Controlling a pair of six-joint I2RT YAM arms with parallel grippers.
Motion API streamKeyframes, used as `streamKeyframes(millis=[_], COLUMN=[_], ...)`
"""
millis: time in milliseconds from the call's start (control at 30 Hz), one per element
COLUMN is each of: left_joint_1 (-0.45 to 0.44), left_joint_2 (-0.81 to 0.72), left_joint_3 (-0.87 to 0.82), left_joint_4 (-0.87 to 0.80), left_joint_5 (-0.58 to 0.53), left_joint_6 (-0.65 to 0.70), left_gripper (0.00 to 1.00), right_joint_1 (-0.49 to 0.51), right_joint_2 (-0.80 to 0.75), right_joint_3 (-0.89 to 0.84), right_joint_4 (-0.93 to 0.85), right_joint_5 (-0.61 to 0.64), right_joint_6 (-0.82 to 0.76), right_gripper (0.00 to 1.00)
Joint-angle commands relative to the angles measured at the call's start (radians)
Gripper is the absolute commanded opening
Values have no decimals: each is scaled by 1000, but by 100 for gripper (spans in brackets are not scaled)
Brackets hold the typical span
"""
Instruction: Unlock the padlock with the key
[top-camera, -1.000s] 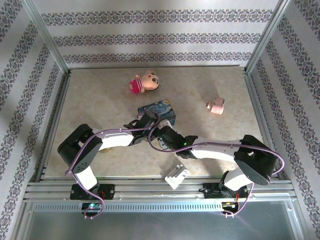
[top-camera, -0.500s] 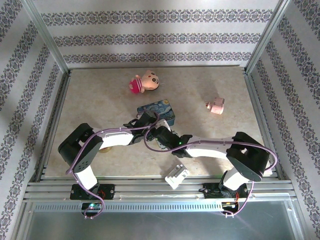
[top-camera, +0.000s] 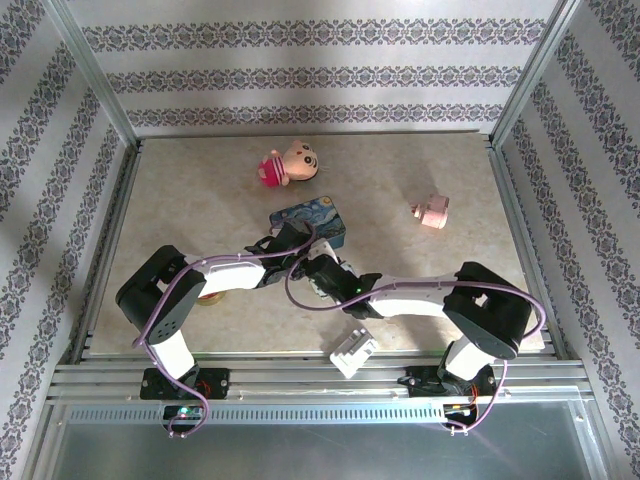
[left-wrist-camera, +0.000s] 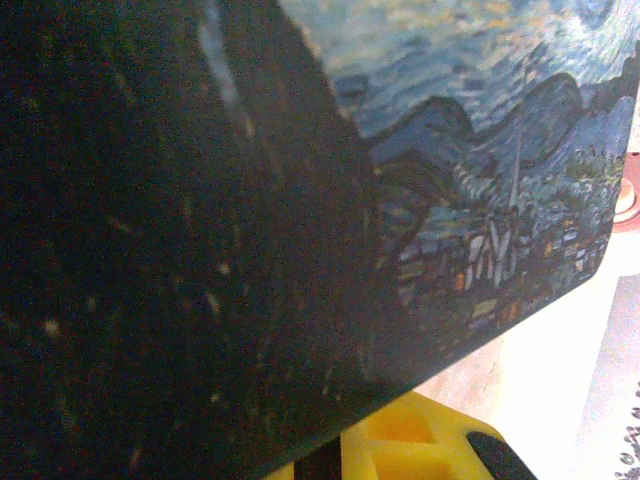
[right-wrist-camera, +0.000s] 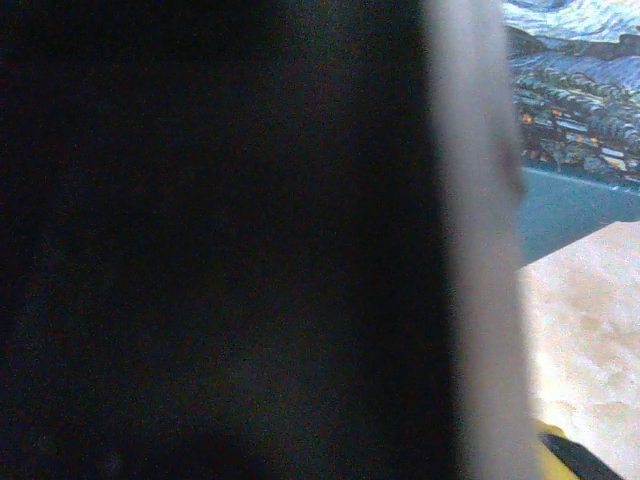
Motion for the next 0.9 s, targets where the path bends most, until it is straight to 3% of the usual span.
streamKeyframes(millis=[0,500,700,767,867], left_joint_1=[-16,-14,-15,-16,-16], left_joint_2=[-8,-13,-12,-11,-10], left_joint_3=[21,13,15,18,20], left_joint_4=[-49,-54,-56,-53,-50], left_joint_5=[48,71,95,102,117], left_joint_6=[-48,-49,-37,-31,-23], left_gripper=[0,0,0,0,0], right_joint_1=[2,2,2,2,-4], right_joint_2=[-18,74,84,78,63], right_joint_3=[-74,-62,-63,-70,-80], right_joint_4=[50,131,149,147,151], right_joint_5=[-18,44,137,164,156], right_joint_6=[-52,-110,-82,-71,-60], right_gripper=[35,33,18,4,0])
